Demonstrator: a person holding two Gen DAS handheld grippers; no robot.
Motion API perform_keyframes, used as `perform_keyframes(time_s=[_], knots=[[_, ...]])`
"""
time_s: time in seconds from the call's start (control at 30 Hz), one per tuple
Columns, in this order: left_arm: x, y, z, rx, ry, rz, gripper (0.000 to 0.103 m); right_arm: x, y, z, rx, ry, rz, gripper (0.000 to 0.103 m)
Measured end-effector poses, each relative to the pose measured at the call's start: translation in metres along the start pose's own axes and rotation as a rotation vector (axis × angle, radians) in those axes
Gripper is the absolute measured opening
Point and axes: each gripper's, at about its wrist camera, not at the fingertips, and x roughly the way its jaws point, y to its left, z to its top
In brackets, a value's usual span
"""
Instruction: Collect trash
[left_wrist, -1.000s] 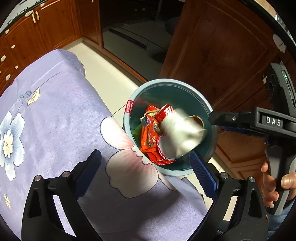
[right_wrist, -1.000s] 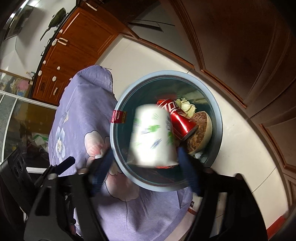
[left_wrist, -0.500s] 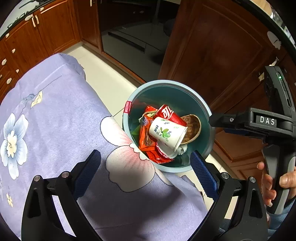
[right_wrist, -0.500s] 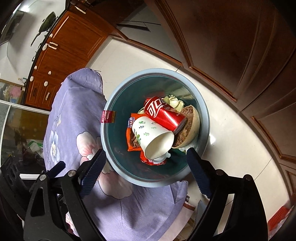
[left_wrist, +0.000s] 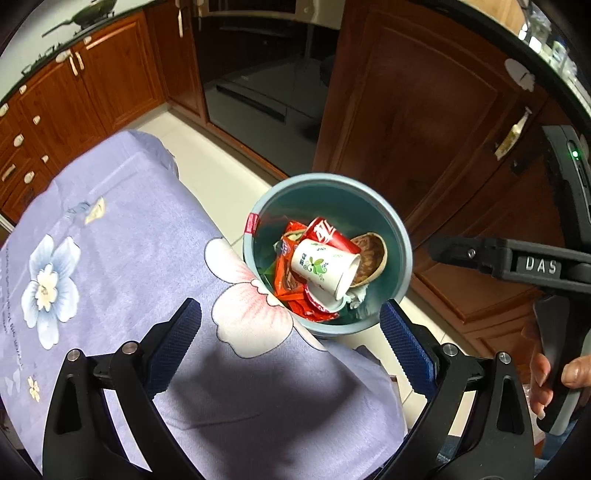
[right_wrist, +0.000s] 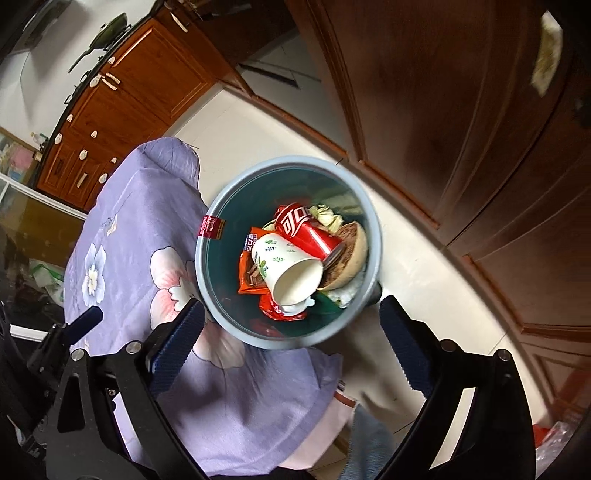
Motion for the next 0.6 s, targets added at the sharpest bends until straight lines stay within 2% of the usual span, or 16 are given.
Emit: perform_keyframes(time_s=[0.13,0.3,0.37,0.6], knots=[[-0.024,-0.006,-0.002,0.016,-0.061,0.049,0.097,-0.017,0.003,-0.011,-0.016,-0.028,-0.012,0.092],[-0.052,-0.006,-0.006,0.008,-0.113,0.061,0.099,-0.041,0.007,-0.023,-0.036,-0.078,-0.041,0.092],[-0.060,-0.006,-0.011,0.005,-0.124,0.070,0.099,-0.049,0.009,-0.029,-0.048,-0.098,-0.054,0.096],[-0.071,-0.003,-0.032,-0.001,-0.127,0.077,0.099,-0.065,0.015,-0.052,-0.080,-0.141,-0.111,0.096]])
